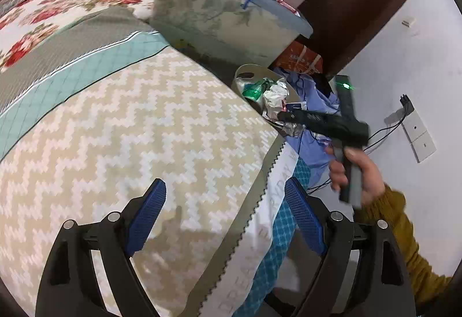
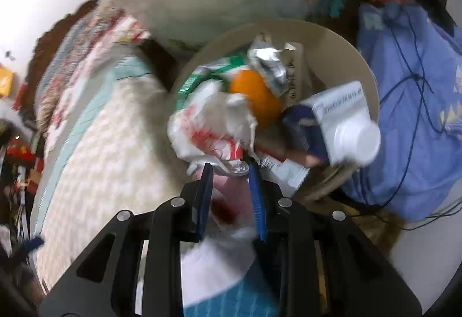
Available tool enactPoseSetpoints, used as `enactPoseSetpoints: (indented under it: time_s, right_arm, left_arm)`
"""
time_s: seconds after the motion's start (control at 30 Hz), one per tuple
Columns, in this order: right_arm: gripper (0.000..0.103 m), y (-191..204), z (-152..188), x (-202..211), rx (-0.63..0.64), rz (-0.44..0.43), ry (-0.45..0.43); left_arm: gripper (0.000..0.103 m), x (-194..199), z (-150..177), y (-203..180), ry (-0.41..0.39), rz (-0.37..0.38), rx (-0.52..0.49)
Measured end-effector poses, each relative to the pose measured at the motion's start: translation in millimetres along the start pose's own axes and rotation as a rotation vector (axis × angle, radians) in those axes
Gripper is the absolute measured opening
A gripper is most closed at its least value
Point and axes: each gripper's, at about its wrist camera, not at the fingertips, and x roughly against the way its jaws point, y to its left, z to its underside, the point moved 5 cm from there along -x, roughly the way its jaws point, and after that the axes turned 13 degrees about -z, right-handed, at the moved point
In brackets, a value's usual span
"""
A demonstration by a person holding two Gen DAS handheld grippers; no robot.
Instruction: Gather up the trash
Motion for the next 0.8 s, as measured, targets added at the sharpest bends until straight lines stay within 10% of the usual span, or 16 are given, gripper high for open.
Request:
enactPoseSetpoints:
  time_s: [0.27, 0.8]
  right_arm:
    - [0.033, -20.6, -17.6, -27.2, 0.037, 0.172, 0.121]
    - [0.033, 13.0, 3.6, 70.2, 0.135, 0.131, -0.05]
  left_arm:
    - [0.08, -3.5, 10.8, 8.9, 0.03, -0.002, 0.023]
    - [0.08, 28.7, 28.6, 0.9, -0.017, 0.001, -0.013]
